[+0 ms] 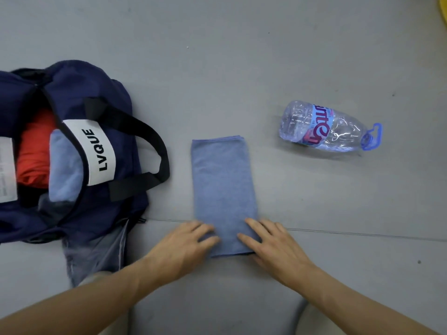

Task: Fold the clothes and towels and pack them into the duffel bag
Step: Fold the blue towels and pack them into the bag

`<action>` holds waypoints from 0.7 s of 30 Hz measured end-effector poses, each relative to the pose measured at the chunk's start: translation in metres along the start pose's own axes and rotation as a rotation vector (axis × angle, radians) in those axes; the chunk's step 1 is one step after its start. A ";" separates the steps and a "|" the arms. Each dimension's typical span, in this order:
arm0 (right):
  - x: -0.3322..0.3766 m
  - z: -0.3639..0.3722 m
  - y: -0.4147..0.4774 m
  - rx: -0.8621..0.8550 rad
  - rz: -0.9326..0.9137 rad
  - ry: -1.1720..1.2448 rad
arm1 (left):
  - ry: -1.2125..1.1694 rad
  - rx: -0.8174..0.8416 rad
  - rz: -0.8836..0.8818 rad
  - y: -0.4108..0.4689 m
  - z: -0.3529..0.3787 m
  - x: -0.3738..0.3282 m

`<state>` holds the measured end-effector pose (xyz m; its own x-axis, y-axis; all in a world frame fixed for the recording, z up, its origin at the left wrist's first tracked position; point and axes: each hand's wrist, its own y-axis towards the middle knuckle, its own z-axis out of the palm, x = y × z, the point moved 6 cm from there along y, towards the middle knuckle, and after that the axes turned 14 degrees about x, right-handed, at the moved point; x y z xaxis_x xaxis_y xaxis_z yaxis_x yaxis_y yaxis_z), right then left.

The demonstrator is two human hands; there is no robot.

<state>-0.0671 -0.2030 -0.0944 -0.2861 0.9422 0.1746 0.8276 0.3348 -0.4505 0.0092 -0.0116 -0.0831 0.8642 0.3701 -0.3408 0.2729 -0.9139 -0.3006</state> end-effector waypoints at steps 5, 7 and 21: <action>-0.009 -0.001 -0.003 -0.081 -0.053 -0.039 | 0.006 0.119 -0.071 -0.015 0.029 -0.008; -0.011 -0.001 0.000 -0.061 -0.063 -0.036 | -0.021 0.106 -0.110 -0.012 0.025 -0.003; -0.029 -0.040 0.041 0.024 0.176 0.576 | -0.162 -0.082 -0.316 0.011 -0.009 0.027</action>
<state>-0.0050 -0.2169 -0.0826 0.1672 0.8257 0.5388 0.8260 0.1810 -0.5338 0.0395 -0.0126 -0.0876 0.6556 0.6521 -0.3809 0.5547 -0.7580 -0.3431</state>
